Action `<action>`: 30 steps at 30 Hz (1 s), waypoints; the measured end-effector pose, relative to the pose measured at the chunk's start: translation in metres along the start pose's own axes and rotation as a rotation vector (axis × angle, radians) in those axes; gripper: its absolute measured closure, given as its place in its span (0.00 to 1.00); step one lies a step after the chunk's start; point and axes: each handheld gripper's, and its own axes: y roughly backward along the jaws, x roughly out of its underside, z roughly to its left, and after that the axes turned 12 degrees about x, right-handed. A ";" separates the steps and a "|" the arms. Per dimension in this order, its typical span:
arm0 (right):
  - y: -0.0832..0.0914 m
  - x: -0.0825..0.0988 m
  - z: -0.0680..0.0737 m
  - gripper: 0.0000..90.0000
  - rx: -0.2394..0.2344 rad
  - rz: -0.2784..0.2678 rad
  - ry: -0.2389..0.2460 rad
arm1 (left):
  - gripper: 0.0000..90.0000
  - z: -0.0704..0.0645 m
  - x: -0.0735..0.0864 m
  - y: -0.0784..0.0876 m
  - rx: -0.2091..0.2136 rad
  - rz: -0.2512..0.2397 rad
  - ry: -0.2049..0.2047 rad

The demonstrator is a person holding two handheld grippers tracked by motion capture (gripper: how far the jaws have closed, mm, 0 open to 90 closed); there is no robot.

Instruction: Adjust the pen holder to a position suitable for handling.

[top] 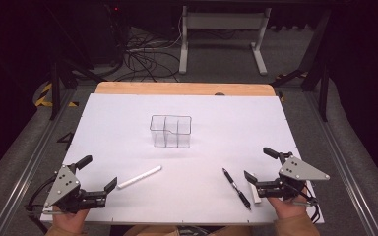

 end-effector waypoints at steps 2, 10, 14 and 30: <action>0.000 0.000 0.000 0.07 0.000 -0.001 0.001 | 0.01 0.000 0.000 0.000 0.001 -0.002 0.000; 0.001 0.000 0.000 0.07 0.001 -0.006 0.000 | 0.01 -0.001 -0.001 -0.001 0.008 -0.001 -0.001; 0.000 0.000 0.000 0.07 -0.003 -0.005 0.005 | 0.01 -0.002 -0.003 -0.001 0.014 -0.005 -0.025; 0.000 0.000 0.001 0.11 -0.024 -0.004 0.000 | 0.03 0.002 -0.012 -0.001 0.090 0.006 0.005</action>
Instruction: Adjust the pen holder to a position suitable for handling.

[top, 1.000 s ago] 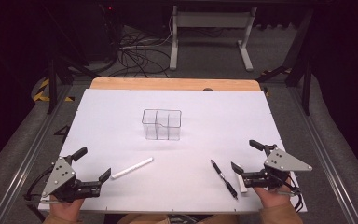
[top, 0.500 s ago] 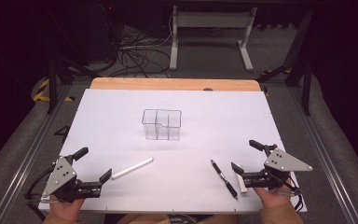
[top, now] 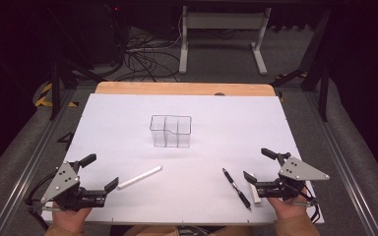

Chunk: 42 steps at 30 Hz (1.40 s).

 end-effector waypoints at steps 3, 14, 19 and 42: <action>-0.001 0.000 0.001 0.11 -0.001 0.002 0.002 | 0.04 0.000 -0.004 -0.002 0.013 0.009 0.003; -0.002 0.002 0.001 0.11 -0.006 0.013 0.001 | 0.06 0.009 -0.021 -0.024 0.066 0.069 0.000; -0.001 0.002 0.001 0.11 -0.009 0.015 0.003 | 0.05 0.017 -0.028 -0.037 0.114 0.081 0.013; -0.003 0.006 0.002 0.11 -0.024 0.030 0.009 | 0.07 0.017 -0.056 -0.077 0.192 0.096 -0.023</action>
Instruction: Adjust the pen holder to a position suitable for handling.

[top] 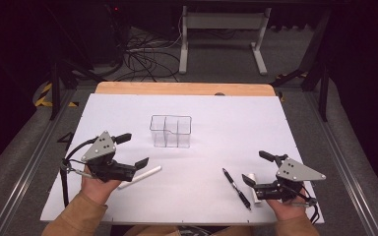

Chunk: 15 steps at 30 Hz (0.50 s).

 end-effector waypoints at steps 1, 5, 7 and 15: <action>0.000 0.000 0.000 0.11 -0.002 0.000 0.000 | 0.08 0.001 -0.001 -0.001 0.006 0.005 -0.004; 0.000 -0.001 0.000 0.11 -0.002 -0.001 0.002 | 0.11 0.004 -0.005 -0.004 0.020 0.034 -0.009; 0.000 -0.001 0.001 0.11 -0.006 0.002 0.001 | 0.13 0.006 -0.008 -0.006 0.023 0.054 -0.014; 0.000 -0.001 0.001 0.11 -0.013 0.001 0.006 | 0.25 0.017 -0.018 -0.017 0.052 0.129 -0.035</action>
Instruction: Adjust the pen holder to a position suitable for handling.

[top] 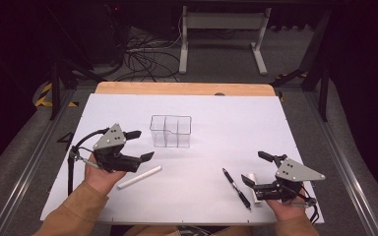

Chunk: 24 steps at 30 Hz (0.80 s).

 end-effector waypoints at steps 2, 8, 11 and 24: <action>0.000 0.000 0.000 0.11 -0.003 0.002 -0.002 | 0.25 0.008 -0.004 -0.008 0.000 0.039 0.003; 0.000 0.000 0.000 0.11 -0.007 0.001 0.001 | 0.27 0.022 -0.012 -0.022 -0.015 0.104 0.006; 0.000 0.000 0.000 0.11 -0.007 0.001 -0.001 | 0.28 0.031 -0.016 -0.029 -0.003 0.135 0.024; 0.000 0.001 -0.001 0.11 -0.017 -0.002 -0.003 | 0.35 0.055 -0.026 -0.058 0.017 0.277 0.036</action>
